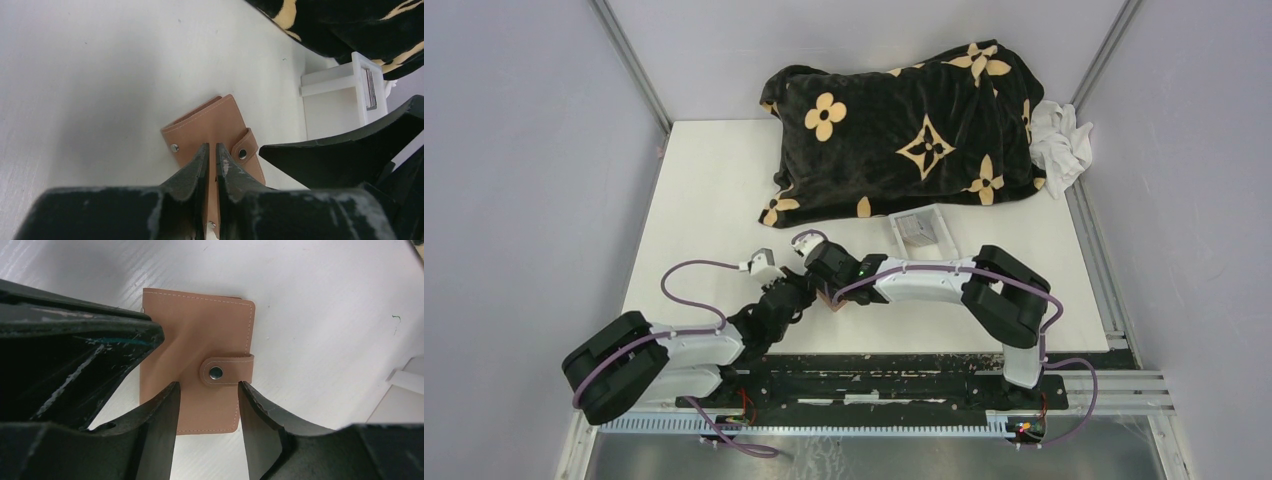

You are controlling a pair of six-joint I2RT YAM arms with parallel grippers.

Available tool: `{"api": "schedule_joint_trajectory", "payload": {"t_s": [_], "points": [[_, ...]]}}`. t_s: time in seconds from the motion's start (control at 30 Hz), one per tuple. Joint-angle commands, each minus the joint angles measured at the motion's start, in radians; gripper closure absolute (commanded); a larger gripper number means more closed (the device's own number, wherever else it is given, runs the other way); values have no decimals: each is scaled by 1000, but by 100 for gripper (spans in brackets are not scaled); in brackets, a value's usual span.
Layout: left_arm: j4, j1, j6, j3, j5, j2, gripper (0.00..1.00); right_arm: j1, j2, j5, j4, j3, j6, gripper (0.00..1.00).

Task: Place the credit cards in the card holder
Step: Open the card holder at the center of the board.

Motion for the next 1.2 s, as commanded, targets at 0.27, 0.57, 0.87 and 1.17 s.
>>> {"api": "schedule_joint_trajectory", "payload": {"t_s": [0.27,0.57,0.87,1.17], "points": [[-257,-16,-87,41,8,-111,65,-35,25,-31,48,42,-34,47],[-324,-19,-137,82,11,-47,63,-37,37,-26,27,67,-70,46],[-335,-20,-170,137,-17,59,60,-52,59,-49,-2,91,-95,42],[-339,-19,-175,187,-44,172,60,-84,95,-91,-40,137,-134,37]]}}
